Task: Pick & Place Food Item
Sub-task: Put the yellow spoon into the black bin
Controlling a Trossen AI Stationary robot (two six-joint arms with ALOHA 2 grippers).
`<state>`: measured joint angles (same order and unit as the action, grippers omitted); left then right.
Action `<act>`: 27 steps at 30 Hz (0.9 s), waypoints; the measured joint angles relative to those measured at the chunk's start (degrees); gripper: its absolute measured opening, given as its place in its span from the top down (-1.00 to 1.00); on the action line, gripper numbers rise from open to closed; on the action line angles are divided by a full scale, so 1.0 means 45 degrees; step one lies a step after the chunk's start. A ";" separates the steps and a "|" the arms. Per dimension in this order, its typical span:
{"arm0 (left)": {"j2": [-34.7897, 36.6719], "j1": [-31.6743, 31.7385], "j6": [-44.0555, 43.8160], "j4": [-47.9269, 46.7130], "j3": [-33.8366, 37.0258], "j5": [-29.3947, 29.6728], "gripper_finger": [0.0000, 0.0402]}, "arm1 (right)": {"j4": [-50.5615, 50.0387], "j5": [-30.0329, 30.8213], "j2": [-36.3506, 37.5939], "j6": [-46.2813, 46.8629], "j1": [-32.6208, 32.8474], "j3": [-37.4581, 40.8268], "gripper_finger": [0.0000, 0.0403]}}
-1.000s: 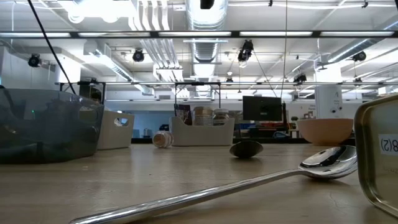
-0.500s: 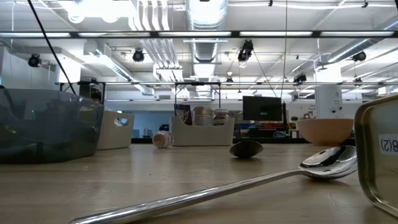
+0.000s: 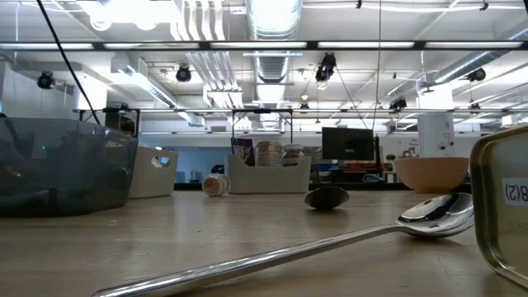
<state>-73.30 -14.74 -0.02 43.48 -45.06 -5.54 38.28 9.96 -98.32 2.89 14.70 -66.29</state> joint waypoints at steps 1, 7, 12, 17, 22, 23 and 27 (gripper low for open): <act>-0.0005 0.0000 -0.0053 -0.0009 0.0000 -0.0041 1.00 | 0.0011 0.0000 0.0000 -0.0010 0.0000 0.0001 -0.47; -0.0010 0.0049 -0.0488 -0.0248 -0.0005 -0.0117 1.00 | 0.0026 0.0004 0.0000 -0.0007 -0.0009 -0.0016 -0.47; -0.0015 0.0058 -0.0673 -0.0405 -0.0022 -0.0116 1.00 | -0.0002 0.0010 -0.0026 0.0028 -0.0034 -0.0254 -0.47; -0.0192 0.0058 -0.0704 -0.1822 -0.0901 -0.0117 1.00 | -0.0103 0.0107 -0.0602 0.0079 -0.0029 -0.0711 -0.44; -0.0147 0.0047 -0.0417 -0.2925 -0.1460 -0.0110 1.00 | -0.0660 0.0399 -0.1149 0.0090 -0.0052 -0.1261 -0.11; -0.0096 0.0044 -0.0417 -0.2901 -0.1420 -0.0108 1.00 | -0.0756 0.0410 -0.1181 0.0046 -0.0049 -0.1359 -0.02; 0.0001 0.0011 -0.0379 -0.3057 -0.1353 -0.0101 1.00 | -0.1220 0.0483 -0.1141 0.0017 -0.0039 -0.1466 0.38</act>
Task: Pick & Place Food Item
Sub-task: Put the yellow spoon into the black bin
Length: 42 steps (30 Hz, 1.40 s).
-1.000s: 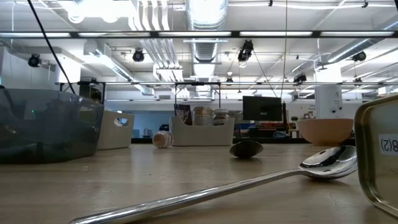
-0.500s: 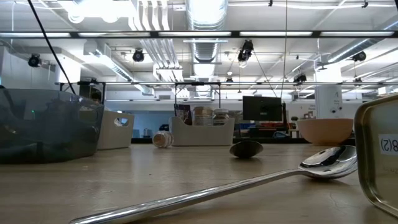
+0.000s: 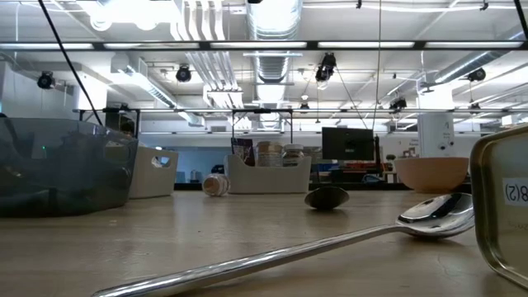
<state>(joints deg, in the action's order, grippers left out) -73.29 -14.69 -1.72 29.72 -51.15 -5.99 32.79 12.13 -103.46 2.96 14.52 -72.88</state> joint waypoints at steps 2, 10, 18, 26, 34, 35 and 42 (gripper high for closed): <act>0.0038 -0.0036 0.0103 0.0066 0.0003 0.0050 1.00 | 0.0002 0.0181 0.0114 -0.0041 0.0007 0.0097 0.59; 0.0370 -0.0174 0.0433 -0.0303 0.0003 0.1171 1.00 | -0.0035 0.0670 0.0407 -0.0357 0.0160 0.0392 0.87; 0.0816 -0.0477 0.0430 -0.1091 0.0002 0.1898 1.00 | -0.1370 0.1323 0.0904 -0.0172 0.0367 0.0447 0.87; 0.1276 -0.1251 0.0341 -0.2810 0.0027 0.3594 1.00 | -0.2183 0.1620 0.1457 0.0024 0.0729 0.0461 0.88; 0.1276 -0.1892 0.0954 -0.3496 0.0009 0.3775 1.00 | -0.3146 0.1685 0.1550 0.0154 0.0730 0.0482 0.88; 0.1276 -0.2023 0.1396 -0.3972 -0.0070 0.3894 1.00 | -0.3364 0.1683 0.1585 0.0240 0.0738 0.0486 0.88; 0.0992 -0.3743 0.4275 -0.8135 -0.1073 0.9120 1.00 | -0.4082 0.1678 0.1889 0.1001 0.0738 0.0486 0.88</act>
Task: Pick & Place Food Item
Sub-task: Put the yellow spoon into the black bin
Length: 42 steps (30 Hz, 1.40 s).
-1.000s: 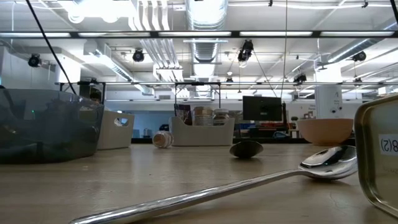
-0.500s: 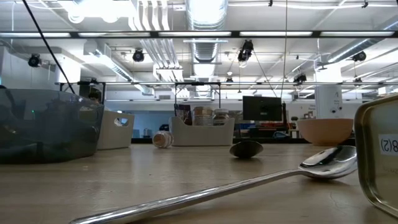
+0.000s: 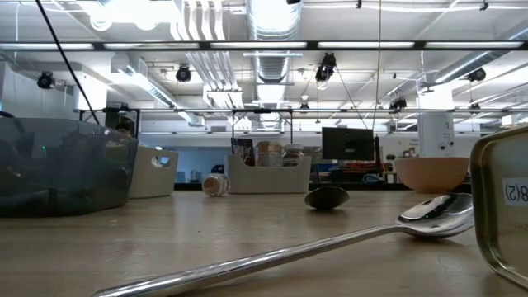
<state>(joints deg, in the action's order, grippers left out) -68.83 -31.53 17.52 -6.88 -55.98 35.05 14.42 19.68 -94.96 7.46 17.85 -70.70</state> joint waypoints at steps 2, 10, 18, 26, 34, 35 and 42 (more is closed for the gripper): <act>-0.0265 -0.0336 0.0960 -0.0583 -0.0208 0.1176 0.97 | -0.0123 -0.0010 0.0005 0.0321 0.0000 0.0000 0.88; -0.0838 -0.0747 0.4423 -0.0824 -0.0308 0.2045 0.46 | -0.0338 -0.0654 0.0002 0.1679 -0.0002 0.0000 0.88; -0.0858 -0.0805 0.8341 -0.0713 -0.0226 0.2198 -0.11 | -0.0592 -0.2137 -0.0087 0.3504 -0.0056 0.0000 0.88; -0.1470 -0.0815 1.3214 0.1034 -0.0226 0.3124 -0.24 | -0.0482 -0.2866 -0.0083 0.5379 -0.0140 0.0000 0.88; -0.2038 -0.0800 1.7483 0.3097 -0.0226 0.3341 -0.24 | -0.0366 -0.3443 -0.0083 0.6895 -0.0277 0.0000 0.88; -0.2066 -0.0795 1.8009 0.3304 -0.0226 0.3359 -0.24 | -0.0362 -0.3550 -0.0083 0.7006 -0.0277 0.0000 0.88; -0.2096 -0.0686 2.0453 0.3970 -0.0240 0.3254 -0.24 | 0.0732 -0.4962 -0.0452 0.7656 -0.0306 0.0000 0.88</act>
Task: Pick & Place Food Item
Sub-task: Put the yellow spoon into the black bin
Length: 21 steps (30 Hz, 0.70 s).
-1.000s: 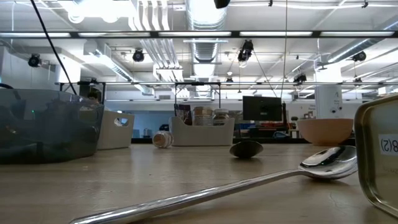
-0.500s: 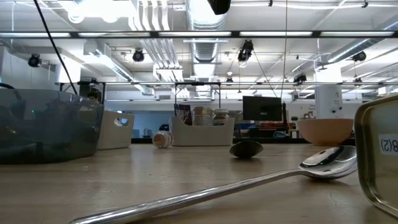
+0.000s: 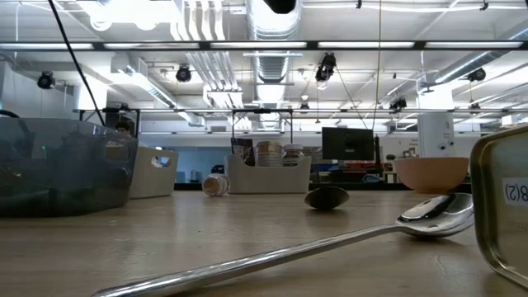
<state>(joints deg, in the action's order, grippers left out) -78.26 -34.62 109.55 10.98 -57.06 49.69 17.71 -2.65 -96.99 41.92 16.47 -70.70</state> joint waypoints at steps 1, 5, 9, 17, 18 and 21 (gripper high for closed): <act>0.0010 0.0047 0.0006 -0.0003 0.0000 -0.0041 -0.24 | 0.0229 -0.0187 -0.0108 0.0063 0.0000 0.0000 0.88; 0.0023 0.0201 0.0004 0.0049 0.0001 -0.0491 -0.22 | 0.0962 -0.0823 -0.0319 0.0319 -0.0058 0.0000 0.88; 0.0024 0.0279 0.0006 0.0098 0.0005 -0.1185 -0.13 | 0.0972 -0.0808 -0.0345 0.0319 -0.0086 0.0000 0.88; 0.0024 0.0673 0.0428 0.0329 0.0000 -0.2037 0.16 | 0.0990 -0.0763 -0.0346 0.0290 -0.0185 -0.0193 0.88; 0.0024 0.0751 0.0431 0.0329 0.0000 -0.2115 0.19 | 0.0971 -0.0758 -0.0359 0.0286 -0.0185 -0.0225 0.88; 0.0024 0.0954 0.0467 0.0341 0.0000 -0.2389 0.28 | 0.0962 -0.0706 -0.0364 0.0295 -0.0189 -0.0238 0.88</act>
<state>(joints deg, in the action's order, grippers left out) -78.15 -30.33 111.66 12.51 -57.06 38.94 22.04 -5.82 -98.63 43.24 15.62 -71.77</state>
